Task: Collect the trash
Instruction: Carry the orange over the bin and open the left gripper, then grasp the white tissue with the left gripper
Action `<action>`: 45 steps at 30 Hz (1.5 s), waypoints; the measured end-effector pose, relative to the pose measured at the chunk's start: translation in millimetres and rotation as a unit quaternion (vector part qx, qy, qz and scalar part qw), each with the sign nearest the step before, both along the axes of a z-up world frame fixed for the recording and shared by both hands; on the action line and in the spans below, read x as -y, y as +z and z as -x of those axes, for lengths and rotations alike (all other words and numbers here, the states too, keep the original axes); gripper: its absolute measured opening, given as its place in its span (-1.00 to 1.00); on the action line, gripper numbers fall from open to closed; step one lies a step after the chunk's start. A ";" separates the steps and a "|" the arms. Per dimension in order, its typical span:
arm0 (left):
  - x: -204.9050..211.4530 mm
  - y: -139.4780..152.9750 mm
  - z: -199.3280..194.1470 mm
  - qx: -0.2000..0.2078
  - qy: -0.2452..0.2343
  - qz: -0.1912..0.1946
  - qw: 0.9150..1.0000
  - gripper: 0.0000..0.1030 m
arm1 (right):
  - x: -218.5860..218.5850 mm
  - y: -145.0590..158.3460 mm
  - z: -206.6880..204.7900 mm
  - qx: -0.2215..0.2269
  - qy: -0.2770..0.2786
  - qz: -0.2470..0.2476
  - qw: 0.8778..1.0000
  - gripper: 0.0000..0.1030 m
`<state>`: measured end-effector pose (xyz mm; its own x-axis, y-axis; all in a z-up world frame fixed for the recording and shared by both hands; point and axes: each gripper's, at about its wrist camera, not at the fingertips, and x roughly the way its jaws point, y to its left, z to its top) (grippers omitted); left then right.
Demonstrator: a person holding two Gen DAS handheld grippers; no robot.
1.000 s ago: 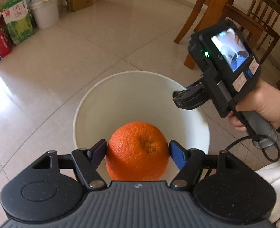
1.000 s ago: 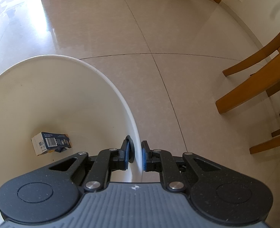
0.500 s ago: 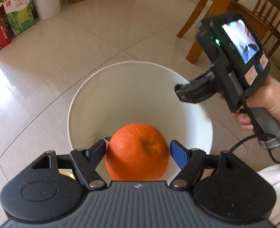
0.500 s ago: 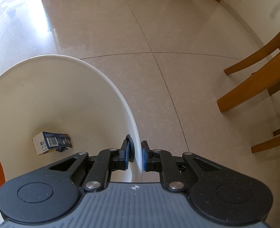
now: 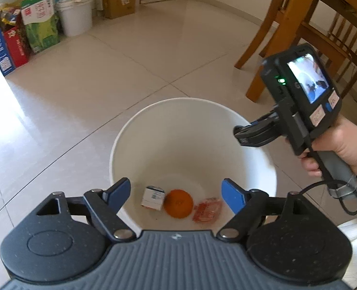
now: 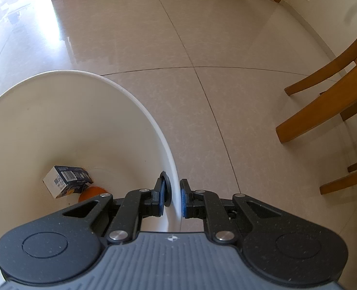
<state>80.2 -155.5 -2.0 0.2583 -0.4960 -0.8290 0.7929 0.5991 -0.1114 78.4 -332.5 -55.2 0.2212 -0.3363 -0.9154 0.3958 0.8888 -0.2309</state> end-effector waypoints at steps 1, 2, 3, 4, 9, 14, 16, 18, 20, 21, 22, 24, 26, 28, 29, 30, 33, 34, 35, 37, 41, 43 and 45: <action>-5.0 -1.0 -1.1 0.001 0.006 0.001 1.000 0.60 | -0.1 -0.3 0.3 0.000 0.000 0.000 1.000 -0.70; -7.7 -2.8 -1.8 0.001 0.010 0.000 1.000 0.61 | 0.0 -0.6 0.5 0.001 0.000 0.000 1.000 -0.70; -11.3 -4.9 -2.5 0.001 0.015 -0.001 1.000 0.61 | -0.2 -0.8 0.6 0.001 0.001 0.001 1.000 -0.70; -16.1 -6.7 -3.5 0.001 0.022 -0.001 1.000 0.61 | -0.6 -1.1 1.0 0.001 0.001 0.002 1.000 -0.70; -37.1 -19.7 -5.3 -0.003 0.045 -0.006 0.999 0.62 | -2.0 -1.6 1.6 0.002 0.002 0.005 1.000 -0.70; -58.2 -38.3 4.5 -0.001 0.066 -0.004 0.998 0.66 | -4.5 -2.2 2.8 0.002 0.006 0.009 1.000 -0.70; -67.0 -49.2 10.9 0.001 0.077 -0.007 0.997 0.67 | -5.1 -2.4 2.7 0.002 0.006 0.010 1.000 -0.69; -76.6 -61.6 17.8 -0.001 0.088 -0.011 0.996 0.67 | -5.3 -2.6 2.5 0.003 0.006 0.010 1.000 -0.69; -87.3 -77.0 22.6 -0.011 0.103 -0.011 0.995 0.67 | -5.1 -2.3 2.5 0.003 0.005 0.010 1.000 -0.69; -91.3 -85.0 25.8 -0.016 0.111 -0.012 0.994 0.67 | -4.9 -2.1 2.5 0.003 0.004 0.009 1.000 -0.69; -95.3 -94.0 29.3 -0.018 0.120 -0.014 0.993 0.67 | -4.8 -2.0 2.7 0.004 0.003 0.009 1.000 -0.69; -101.6 -110.5 34.8 -0.022 0.135 -0.020 0.990 0.67 | -5.5 -1.8 2.5 0.004 0.005 0.011 1.000 -0.69; -106.0 -130.2 39.7 -0.028 0.151 -0.024 0.988 0.67 | -6.0 -2.0 2.4 0.004 0.004 0.013 1.000 -0.69; -108.3 -149.7 43.9 -0.032 0.166 -0.029 0.985 0.67 | -6.6 -2.2 2.3 0.004 0.003 0.013 1.000 -0.68; -109.2 -160.0 46.3 -0.032 0.173 -0.034 0.984 0.67 | -6.6 -2.3 2.2 0.004 0.004 0.014 1.000 -0.68; -109.4 -170.9 48.5 -0.028 0.179 -0.038 0.983 0.67 | -6.5 -2.2 2.2 0.004 0.003 0.014 1.000 -0.68; -113.9 -205.6 57.1 -0.010 0.203 -0.053 0.978 0.64 | -6.8 -2.1 2.0 0.004 0.004 0.014 1.000 -0.68; -115.3 -217.0 58.6 -0.014 0.211 -0.054 0.976 0.54 | -6.6 -2.0 2.1 0.004 0.003 0.014 1.000 -0.68; -116.6 -226.9 58.4 -0.018 0.217 -0.052 0.975 0.47 | -6.6 -1.9 2.1 0.005 0.003 0.014 1.000 -0.68; -117.8 -249.0 57.3 -0.021 0.231 -0.059 0.971 0.36 | -6.5 -1.8 2.0 0.004 0.003 0.015 1.000 -0.68; -123.2 -276.6 55.6 -0.027 0.256 -0.071 0.964 0.26 | -6.7 -1.7 1.7 0.005 0.003 0.016 1.000 -0.68; -126.3 -284.4 53.4 -0.035 0.265 -0.063 0.961 0.25 | -7.0 -1.8 1.8 0.005 0.004 0.016 1.000 -0.68; -125.5 -289.8 51.6 -0.034 0.271 -0.072 0.959 0.24 | -6.8 -1.6 1.5 0.004 0.005 0.016 1.000 -0.68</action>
